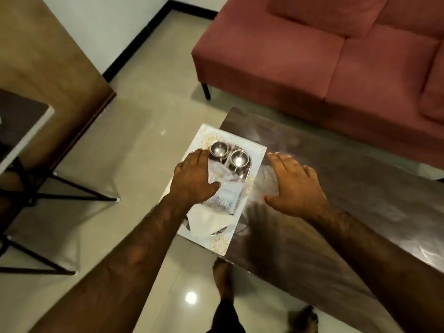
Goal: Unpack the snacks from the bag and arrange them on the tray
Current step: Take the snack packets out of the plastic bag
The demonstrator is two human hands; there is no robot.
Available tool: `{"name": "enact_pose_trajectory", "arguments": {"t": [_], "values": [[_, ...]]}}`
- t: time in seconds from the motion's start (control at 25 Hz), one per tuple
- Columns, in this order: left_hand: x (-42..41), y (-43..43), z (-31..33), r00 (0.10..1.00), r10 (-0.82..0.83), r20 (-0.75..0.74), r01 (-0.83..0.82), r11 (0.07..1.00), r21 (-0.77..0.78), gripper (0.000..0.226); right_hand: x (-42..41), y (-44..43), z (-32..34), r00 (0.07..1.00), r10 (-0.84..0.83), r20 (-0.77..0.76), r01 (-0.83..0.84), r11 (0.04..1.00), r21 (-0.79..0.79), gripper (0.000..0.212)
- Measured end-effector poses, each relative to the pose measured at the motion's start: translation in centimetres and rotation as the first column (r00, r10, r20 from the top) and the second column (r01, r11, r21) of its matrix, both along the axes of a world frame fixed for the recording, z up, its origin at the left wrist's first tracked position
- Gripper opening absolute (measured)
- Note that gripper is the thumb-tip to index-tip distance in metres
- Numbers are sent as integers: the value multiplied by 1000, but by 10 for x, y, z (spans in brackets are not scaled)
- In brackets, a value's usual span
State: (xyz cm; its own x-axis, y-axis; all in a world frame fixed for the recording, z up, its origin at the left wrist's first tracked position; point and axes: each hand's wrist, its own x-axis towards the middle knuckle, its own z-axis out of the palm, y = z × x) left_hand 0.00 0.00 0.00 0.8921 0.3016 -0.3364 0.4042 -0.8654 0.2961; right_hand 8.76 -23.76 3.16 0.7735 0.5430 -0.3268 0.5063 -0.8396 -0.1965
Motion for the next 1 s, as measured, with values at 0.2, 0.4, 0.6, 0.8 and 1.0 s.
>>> {"name": "enact_pose_trajectory", "arguments": {"t": [0.2, 0.4, 0.6, 0.8, 1.0], "values": [[-30, 30, -75, 974, 174, -146, -200, 961, -191, 78, -27, 43, -83, 983, 34, -179, -48, 996, -73, 113], [-36, 46, -113, 958, 184, -222, -234, 946, -225, 59, -34, 87, -130, 970, 75, -230, -89, 995, -51, 109], [-25, 51, -135, 956, 199, -218, -246, 945, -215, 56, -31, 124, -151, 967, 27, -254, -60, 991, -122, 116], [-23, 53, -137, 964, 219, -149, -257, 912, -319, 58, -37, 136, -147, 983, -19, -185, -2, 994, -111, 94], [-30, 44, -118, 816, 568, -107, -372, 374, -849, 54, -24, 131, -121, 977, -86, -194, 96, 995, 42, 64]]}}
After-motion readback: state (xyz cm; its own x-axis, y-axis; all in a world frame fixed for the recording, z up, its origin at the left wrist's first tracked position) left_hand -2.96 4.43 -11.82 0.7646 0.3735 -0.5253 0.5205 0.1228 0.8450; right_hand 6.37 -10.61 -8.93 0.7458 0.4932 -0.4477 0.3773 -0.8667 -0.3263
